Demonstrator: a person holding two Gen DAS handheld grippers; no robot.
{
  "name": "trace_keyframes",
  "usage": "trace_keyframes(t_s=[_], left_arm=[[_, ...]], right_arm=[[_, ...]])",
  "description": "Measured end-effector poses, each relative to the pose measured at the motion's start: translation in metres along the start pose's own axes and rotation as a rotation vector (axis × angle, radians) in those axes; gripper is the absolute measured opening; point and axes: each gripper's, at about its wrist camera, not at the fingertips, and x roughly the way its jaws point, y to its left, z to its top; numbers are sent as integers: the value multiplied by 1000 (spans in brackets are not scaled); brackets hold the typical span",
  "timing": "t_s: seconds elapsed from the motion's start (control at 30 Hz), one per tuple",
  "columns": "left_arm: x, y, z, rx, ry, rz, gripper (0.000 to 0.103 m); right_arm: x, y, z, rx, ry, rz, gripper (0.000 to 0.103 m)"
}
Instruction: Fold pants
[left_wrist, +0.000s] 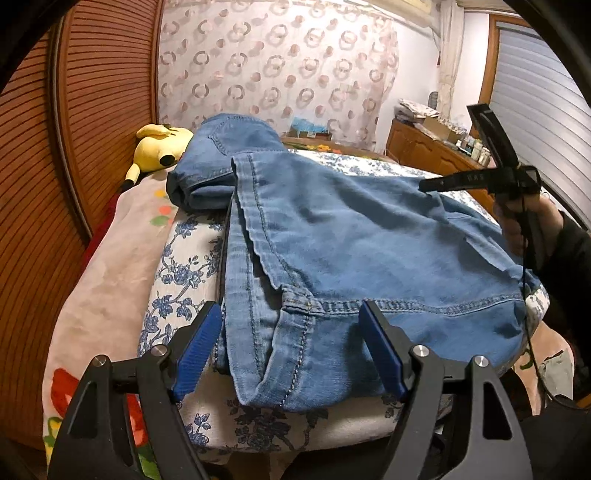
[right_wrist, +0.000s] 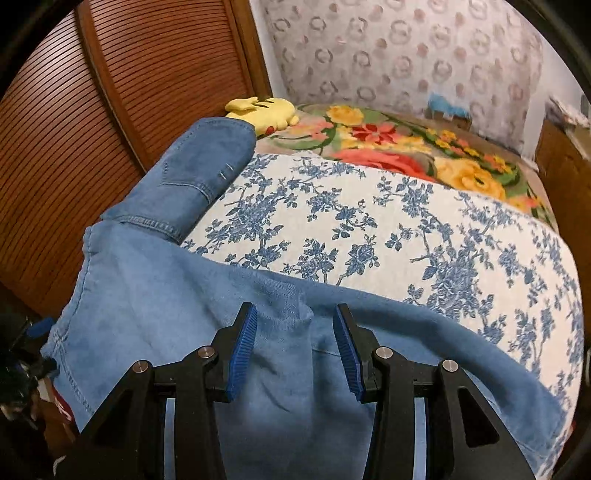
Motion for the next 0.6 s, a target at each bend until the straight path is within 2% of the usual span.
trace_keyframes(t_s=[0.07,0.17,0.4,0.47,0.6], left_arm=[[0,0,-1,-2,3,-1,77],[0,1,-1,1,4,4,77],[3,3,-5,-2,16,15,77],[3,3,-5,-3,16,15,77],[-1,2,-4,1,4,21,77]], right_arm=[[0,0,3,-3,1,22,8],[-5,9,7,-41,-50,-6,6],[-56,36,12,-135,-260,-38,5],[-57,45,12,-171,-252,-59,5],[-47,44,10,-149,-214,-136,5]])
